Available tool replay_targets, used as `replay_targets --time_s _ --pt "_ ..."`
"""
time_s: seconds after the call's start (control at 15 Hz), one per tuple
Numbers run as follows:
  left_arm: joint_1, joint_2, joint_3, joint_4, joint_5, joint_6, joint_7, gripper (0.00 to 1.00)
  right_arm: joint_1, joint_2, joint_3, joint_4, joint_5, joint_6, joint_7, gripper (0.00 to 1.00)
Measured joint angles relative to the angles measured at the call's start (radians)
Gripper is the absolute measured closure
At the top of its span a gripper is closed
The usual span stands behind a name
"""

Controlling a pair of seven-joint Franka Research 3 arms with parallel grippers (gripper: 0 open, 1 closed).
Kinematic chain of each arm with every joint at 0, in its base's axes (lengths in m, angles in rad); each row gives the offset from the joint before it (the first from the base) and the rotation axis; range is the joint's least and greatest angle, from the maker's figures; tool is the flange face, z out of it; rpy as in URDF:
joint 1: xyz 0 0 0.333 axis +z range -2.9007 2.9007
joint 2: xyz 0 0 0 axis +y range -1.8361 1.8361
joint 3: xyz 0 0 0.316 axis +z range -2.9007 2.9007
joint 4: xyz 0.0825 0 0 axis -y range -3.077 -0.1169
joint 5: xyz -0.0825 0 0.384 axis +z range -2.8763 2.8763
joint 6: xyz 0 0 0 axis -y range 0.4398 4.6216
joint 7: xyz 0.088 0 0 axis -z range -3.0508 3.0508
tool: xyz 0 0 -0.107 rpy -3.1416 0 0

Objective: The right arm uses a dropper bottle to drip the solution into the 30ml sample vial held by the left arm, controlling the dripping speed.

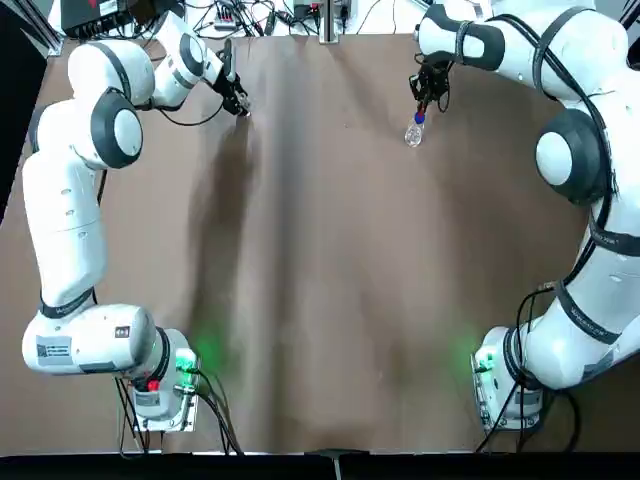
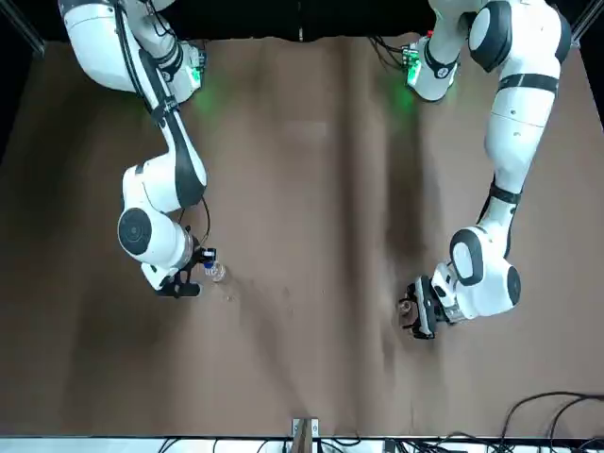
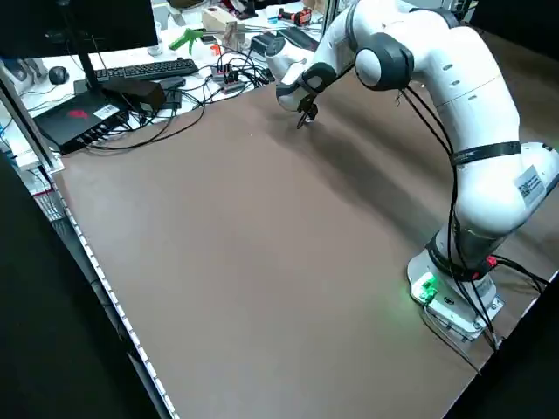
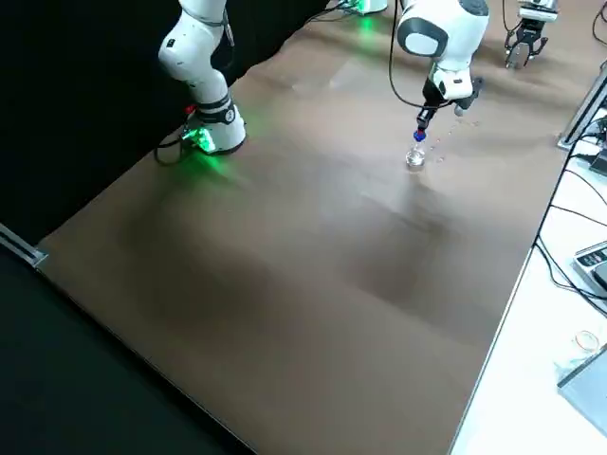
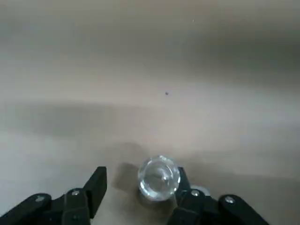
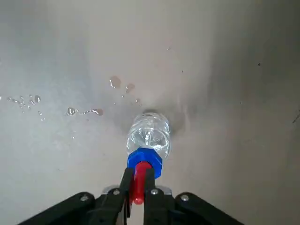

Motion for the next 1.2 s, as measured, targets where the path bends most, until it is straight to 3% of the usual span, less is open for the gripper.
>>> replay_targets --time_s 0.13,0.27,0.8,1.0,1.2 --pt "0.043 0.000 -0.053 -0.004 0.000 -0.016 0.021 0.33 0.000 0.000 0.000 0.000 0.000 -0.001 0.007 0.96" --pt "0.074 0.001 -0.090 -0.008 -0.007 -0.024 0.041 0.34 0.000 0.000 0.000 0.000 0.000 -0.001 0.019 0.96" --pt "0.103 0.002 -0.098 -0.018 -0.067 -0.044 0.115 0.37 0.000 0.000 0.000 0.000 0.000 -0.001 0.025 0.94" --pt "0.103 0.005 -0.098 -0.025 -0.119 -0.045 0.179 0.47 0.000 0.000 0.000 0.000 0.000 -0.001 0.025 0.93" --pt "0.104 0.009 -0.098 -0.027 -0.135 -0.045 0.208 0.49 0.000 0.000 0.000 0.000 0.000 -0.002 0.025 0.89"
